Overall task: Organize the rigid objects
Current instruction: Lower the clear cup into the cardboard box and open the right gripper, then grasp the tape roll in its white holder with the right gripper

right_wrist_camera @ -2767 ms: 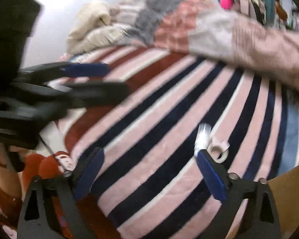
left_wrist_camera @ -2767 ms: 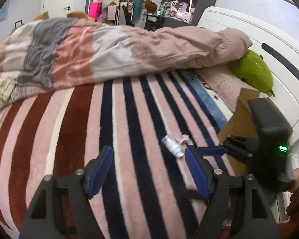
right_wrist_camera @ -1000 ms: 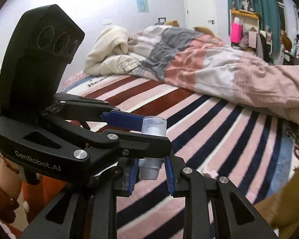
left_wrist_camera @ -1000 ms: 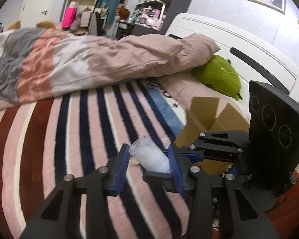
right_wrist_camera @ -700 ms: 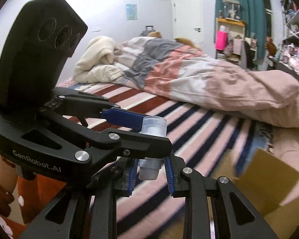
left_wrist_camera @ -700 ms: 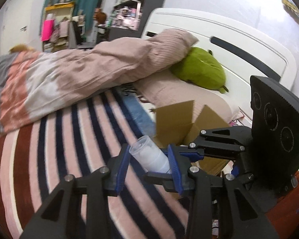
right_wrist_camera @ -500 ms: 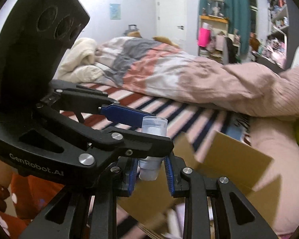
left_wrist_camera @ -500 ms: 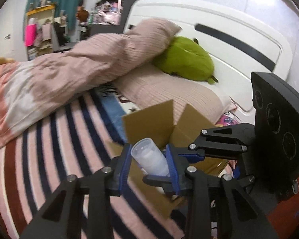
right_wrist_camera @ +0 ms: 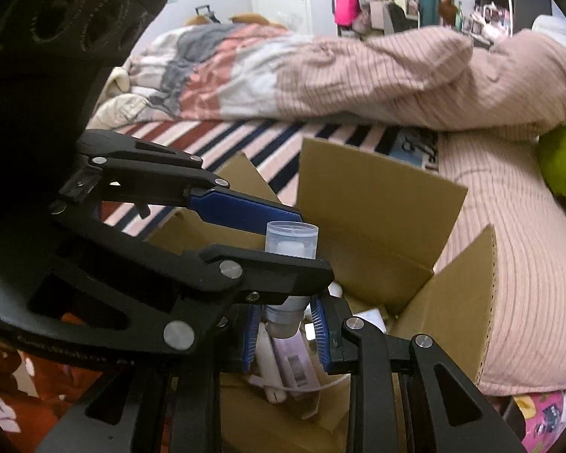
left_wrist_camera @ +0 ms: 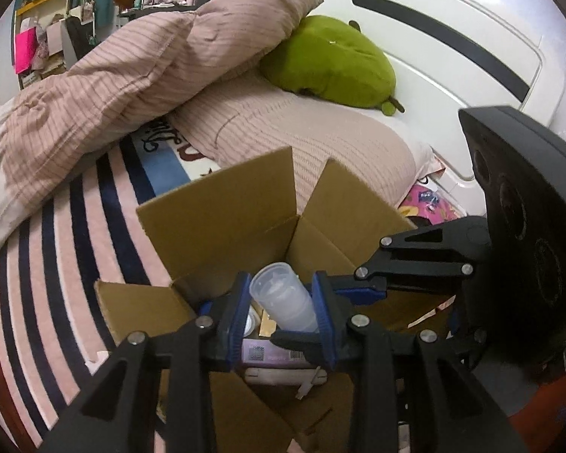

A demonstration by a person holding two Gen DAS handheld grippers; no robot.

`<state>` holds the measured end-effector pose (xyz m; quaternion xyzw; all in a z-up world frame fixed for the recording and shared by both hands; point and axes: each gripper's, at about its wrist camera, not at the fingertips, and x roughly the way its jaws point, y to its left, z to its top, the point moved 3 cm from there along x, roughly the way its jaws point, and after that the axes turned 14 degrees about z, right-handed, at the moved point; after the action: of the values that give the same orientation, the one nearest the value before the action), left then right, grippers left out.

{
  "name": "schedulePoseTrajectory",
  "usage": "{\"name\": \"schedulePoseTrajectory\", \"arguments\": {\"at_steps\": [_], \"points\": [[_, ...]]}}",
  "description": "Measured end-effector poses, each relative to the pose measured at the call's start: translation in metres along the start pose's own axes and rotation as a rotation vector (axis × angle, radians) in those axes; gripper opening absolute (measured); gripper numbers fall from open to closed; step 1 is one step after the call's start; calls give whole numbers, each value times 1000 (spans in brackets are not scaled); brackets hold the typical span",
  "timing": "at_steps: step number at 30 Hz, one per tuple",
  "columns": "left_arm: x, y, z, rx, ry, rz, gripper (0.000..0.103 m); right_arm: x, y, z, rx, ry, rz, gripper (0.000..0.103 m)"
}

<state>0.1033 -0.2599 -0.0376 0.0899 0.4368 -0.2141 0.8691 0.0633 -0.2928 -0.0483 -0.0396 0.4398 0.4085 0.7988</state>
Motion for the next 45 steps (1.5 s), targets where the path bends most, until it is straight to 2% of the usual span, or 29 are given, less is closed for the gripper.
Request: {"name": "schedulePoseTrajectory", "arguments": {"at_steps": [1, 3, 4, 6, 8, 16, 20, 24, 29, 35, 40, 45], "points": [[0, 0, 0, 7, 1, 8, 36, 1, -2, -1, 6, 7, -1, 20], [-4, 2, -2, 11, -14, 36, 52, 3, -3, -1, 12, 26, -24, 22], [-5, 4, -3, 8, -20, 44, 56, 3, -3, -1, 12, 30, -31, 24], [-14, 12, -6, -3, -41, 66, 66, 5, -3, 0, 18, 31, -35, 41], [-21, 18, -8, -6, -56, 79, 67, 4, 1, 3, 12, 24, -46, 46], [-67, 64, -33, -86, -144, 153, 72, 14, 30, 19, -51, 25, -60, 54], [-95, 101, -57, -155, -187, 205, 82, 21, 57, 34, -123, 3, -80, 65], [-118, 142, -86, -235, -218, 256, 83, 36, 88, 48, -179, -12, -63, 79], [-130, 191, -125, -338, -224, 303, 84, 66, 133, 61, -273, -15, -16, 80], [-123, 232, -161, -440, -211, 299, 84, 120, 167, 69, -297, 13, 72, 80], [-101, 251, -179, -467, -172, 309, 84, 175, 164, 57, -235, 85, 98, 80], [-78, 257, -186, -470, -142, 295, 84, 203, 127, 44, -129, 87, 1, 80]]}}
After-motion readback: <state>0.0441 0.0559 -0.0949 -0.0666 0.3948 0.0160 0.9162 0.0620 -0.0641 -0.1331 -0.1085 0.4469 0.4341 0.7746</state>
